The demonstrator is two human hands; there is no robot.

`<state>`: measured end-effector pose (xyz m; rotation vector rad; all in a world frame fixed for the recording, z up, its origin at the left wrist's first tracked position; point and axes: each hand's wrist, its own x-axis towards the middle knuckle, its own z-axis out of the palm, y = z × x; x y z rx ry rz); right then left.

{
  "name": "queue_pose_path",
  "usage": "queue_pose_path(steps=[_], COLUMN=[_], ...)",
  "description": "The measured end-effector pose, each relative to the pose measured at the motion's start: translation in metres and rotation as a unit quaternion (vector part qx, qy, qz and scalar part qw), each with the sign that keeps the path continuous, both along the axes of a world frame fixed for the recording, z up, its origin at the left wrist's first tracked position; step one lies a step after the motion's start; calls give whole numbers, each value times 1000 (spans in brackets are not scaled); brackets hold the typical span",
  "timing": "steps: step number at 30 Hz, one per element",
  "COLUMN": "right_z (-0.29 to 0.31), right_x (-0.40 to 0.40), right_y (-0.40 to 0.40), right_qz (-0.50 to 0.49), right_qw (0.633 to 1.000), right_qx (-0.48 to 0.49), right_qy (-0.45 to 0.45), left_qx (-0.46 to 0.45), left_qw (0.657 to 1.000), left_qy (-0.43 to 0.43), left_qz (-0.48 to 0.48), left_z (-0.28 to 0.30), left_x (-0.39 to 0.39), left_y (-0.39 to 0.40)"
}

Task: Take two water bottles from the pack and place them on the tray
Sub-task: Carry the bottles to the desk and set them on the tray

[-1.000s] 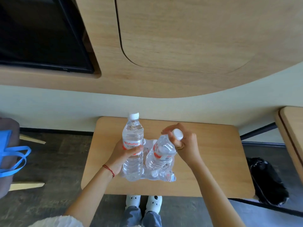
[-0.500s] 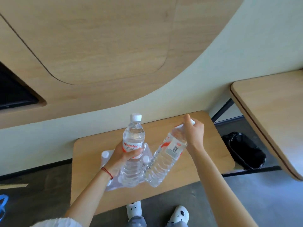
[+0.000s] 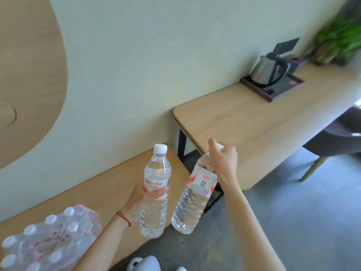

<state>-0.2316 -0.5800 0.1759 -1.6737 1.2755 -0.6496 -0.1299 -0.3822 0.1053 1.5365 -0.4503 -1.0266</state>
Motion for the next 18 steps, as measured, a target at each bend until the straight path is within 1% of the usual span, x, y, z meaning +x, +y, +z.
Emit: queue_pose_path(steps=[4, 8, 12, 15, 16, 18], right_z=[9, 15, 21, 27, 29, 30], right_x=[-59, -104, -145, -175, -180, -220], right_y=[-81, -162, -244, -313, -323, -394], right_qz=[-66, -107, -165, -195, -202, -238], right_qw=[998, 994, 985, 979, 977, 968], right_qx=[-7, -9, -39, -60, -68, -76], right_qy=[22, 21, 19, 9, 12, 14], left_qx=[2, -10, -18, -29, -25, -28], left_qw=[998, 993, 985, 980, 979, 973], left_qy=[4, -18, -37, -35, -33, -25], left_qz=[-62, -114, -165, -192, -200, -229], left_z=[8, 14, 11, 8, 12, 11], left_x=[-40, -74, -107, -130, -134, -163], left_y=[-95, -198, -300, -380, -391, -467])
